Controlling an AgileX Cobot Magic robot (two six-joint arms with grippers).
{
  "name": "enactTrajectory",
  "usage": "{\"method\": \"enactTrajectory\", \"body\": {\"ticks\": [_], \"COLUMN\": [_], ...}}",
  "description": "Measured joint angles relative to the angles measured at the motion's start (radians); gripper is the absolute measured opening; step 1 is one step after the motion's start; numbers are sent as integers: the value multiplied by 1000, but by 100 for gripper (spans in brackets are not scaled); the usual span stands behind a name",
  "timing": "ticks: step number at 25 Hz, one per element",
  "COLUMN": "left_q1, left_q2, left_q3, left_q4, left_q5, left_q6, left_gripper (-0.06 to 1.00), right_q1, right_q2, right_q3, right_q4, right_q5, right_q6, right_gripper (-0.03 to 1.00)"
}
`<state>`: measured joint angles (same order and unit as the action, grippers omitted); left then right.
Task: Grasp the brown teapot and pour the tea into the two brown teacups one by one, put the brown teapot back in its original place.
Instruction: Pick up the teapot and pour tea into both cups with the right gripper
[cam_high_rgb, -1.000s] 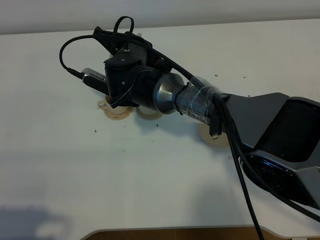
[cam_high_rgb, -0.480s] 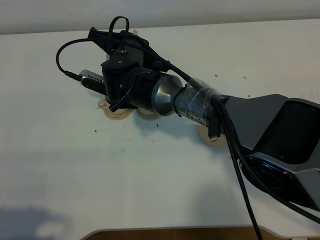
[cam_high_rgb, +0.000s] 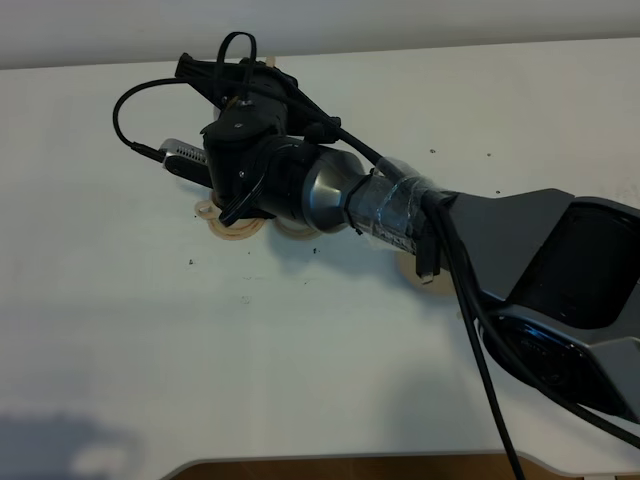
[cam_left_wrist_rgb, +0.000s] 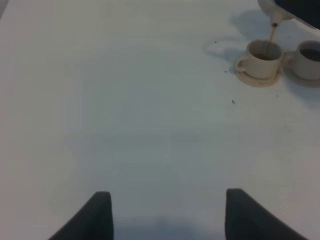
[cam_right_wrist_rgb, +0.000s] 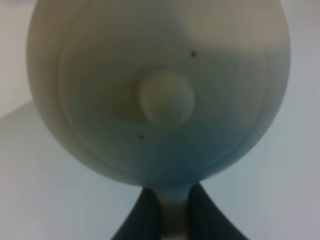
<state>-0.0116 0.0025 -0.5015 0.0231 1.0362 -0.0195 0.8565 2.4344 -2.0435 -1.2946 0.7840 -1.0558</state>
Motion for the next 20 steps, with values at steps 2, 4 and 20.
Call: {"method": "enactTrajectory", "body": {"ticks": [2, 4, 20], "left_q1": [0, 0, 0], "left_q2": [0, 0, 0], "left_q3": [0, 0, 0], "left_q4": [0, 0, 0], "left_q5": [0, 0, 0], "left_q6": [0, 0, 0], "left_gripper": [50, 50, 50], "right_q1": [4, 9, 12], "right_q2": [0, 0, 0], "right_q3": [0, 0, 0], "right_q4": [-12, -16, -76], "right_q5": [0, 0, 7], "right_q6": [0, 0, -1], "right_gripper": [12, 12, 12]}}
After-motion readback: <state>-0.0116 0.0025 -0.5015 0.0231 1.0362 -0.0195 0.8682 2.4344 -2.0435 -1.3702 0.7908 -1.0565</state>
